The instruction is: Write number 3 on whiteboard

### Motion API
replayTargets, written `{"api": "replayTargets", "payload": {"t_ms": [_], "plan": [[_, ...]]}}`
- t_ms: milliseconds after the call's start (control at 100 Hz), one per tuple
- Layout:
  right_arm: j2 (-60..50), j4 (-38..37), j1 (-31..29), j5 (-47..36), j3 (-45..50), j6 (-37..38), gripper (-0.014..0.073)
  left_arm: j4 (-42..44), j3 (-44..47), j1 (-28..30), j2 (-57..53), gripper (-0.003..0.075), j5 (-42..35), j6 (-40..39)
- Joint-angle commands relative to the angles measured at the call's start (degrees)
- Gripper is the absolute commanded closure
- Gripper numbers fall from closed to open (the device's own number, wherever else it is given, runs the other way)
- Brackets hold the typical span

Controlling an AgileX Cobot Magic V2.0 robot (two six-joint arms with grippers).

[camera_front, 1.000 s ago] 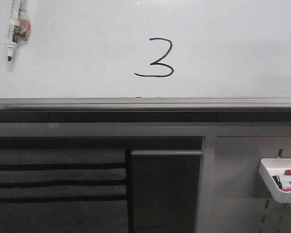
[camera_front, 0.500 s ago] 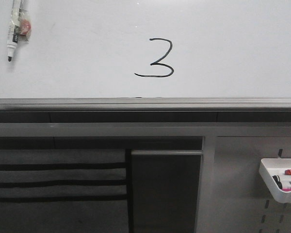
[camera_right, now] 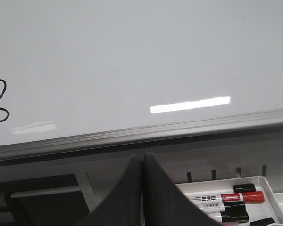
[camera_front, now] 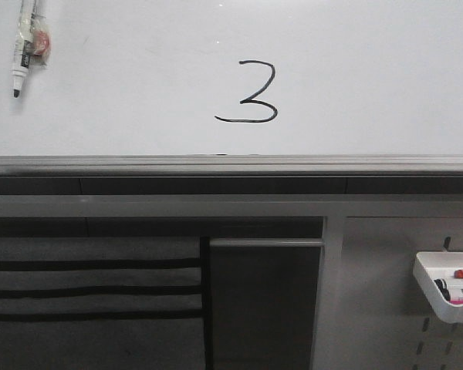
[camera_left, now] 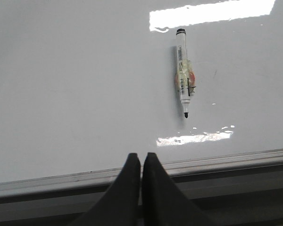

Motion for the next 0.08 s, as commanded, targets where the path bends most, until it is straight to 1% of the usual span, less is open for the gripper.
{"api": "replayTargets", "payload": {"t_ms": [0, 70], "plan": [[-1.2, 0.0, -0.4, -4.6, 1.2, 0.1, 0.0668, -0.5, 0.1, 0.1, -1.8, 0.0738, -4.2, -0.5], [-1.2, 0.0, -0.4, -4.6, 1.2, 0.1, 0.0668, -0.5, 0.1, 0.1, -1.8, 0.0738, -4.2, -0.5]]}}
